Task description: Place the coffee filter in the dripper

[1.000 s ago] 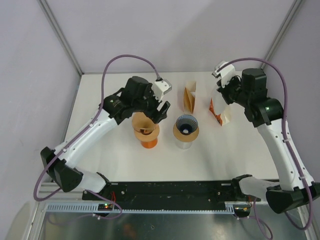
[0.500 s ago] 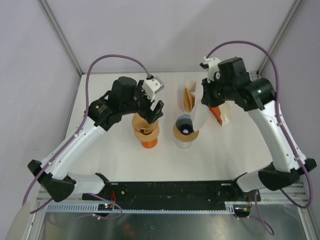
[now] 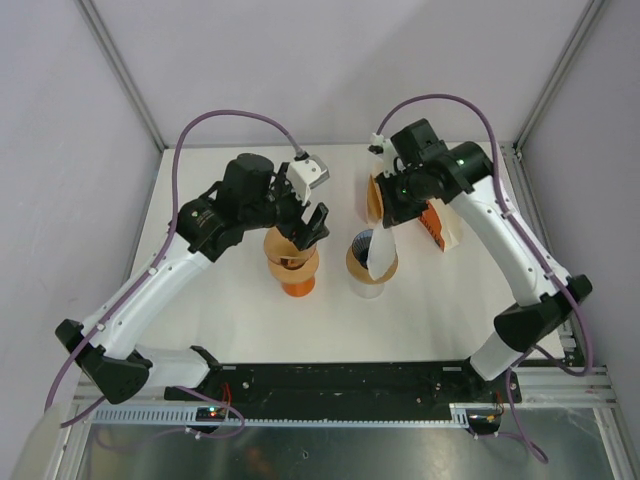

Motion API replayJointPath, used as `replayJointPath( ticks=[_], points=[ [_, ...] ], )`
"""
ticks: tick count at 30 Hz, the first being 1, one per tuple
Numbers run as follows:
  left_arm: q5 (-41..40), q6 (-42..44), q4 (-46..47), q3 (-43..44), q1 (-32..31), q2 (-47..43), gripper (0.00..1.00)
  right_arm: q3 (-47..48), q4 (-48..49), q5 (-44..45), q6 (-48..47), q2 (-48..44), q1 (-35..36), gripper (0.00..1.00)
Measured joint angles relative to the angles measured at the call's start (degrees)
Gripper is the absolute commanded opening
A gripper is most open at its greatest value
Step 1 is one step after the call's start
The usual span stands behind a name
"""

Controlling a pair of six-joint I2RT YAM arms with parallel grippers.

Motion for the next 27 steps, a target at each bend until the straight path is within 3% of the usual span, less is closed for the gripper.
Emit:
replayJointPath(
  ticks=[20, 24, 27],
  points=[
    [2.03, -0.74, -0.26, -0.22, 0.0, 0.83, 0.88, -3.34, 3.02, 1.95, -1.49, 6.69, 1.66, 0.0],
    [2.49, -0.74, -0.46, -0.22, 0.0, 1.29, 0.88, -6.05, 4.57, 2.12, -1.75, 6.71, 1.95, 0.09],
    [2.73, -0.74, -0.68, -0.24, 0.0, 1.36, 0.88, -6.78, 5.18, 2.43, -2.12, 6.84, 2.27, 0.21]
  ],
)
